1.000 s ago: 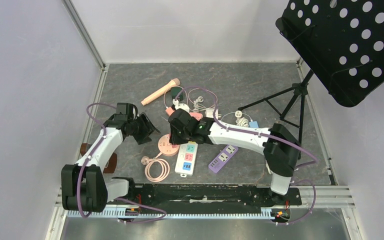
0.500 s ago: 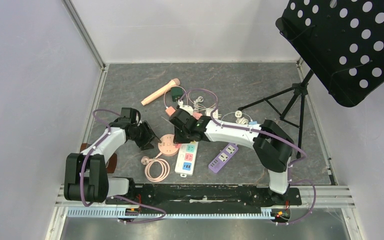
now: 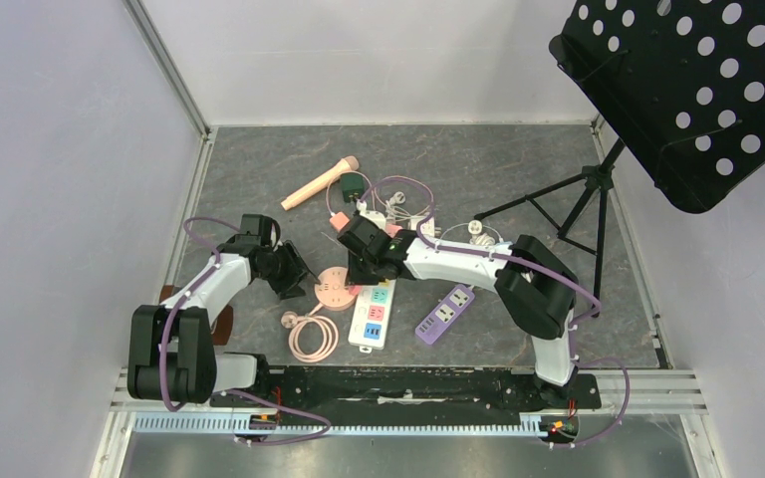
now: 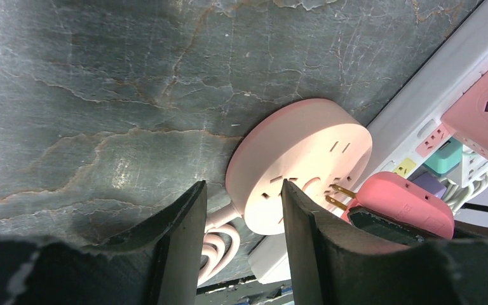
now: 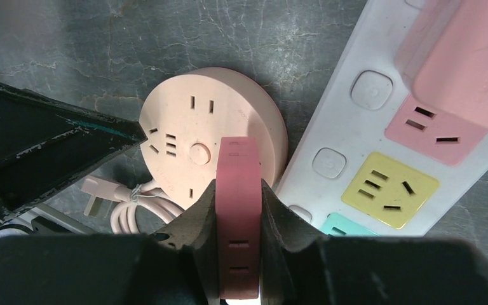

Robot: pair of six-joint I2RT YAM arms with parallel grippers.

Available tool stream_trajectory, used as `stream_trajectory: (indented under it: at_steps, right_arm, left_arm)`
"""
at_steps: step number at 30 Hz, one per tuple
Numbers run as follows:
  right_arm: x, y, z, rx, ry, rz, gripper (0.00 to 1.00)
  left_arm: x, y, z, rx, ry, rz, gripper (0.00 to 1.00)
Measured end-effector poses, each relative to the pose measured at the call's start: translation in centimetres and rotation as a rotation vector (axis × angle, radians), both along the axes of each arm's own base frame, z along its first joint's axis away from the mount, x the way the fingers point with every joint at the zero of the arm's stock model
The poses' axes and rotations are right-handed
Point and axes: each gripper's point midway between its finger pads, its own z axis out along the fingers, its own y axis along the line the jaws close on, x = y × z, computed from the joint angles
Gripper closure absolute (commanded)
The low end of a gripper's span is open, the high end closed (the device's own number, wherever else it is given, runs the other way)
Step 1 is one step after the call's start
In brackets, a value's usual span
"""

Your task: Insert the plug

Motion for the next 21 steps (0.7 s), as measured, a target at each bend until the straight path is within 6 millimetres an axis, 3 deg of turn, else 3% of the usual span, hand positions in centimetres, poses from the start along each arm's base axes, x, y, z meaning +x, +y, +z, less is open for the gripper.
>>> stream_trajectory:
  at_steps: [21]
  right_arm:
    - [1.5,1.3,1.2,0.024,-0.034,-0.006,1.00]
  left_arm:
    - [-0.2,0.2,-0.6,0.011,0.024,0.004,0.47]
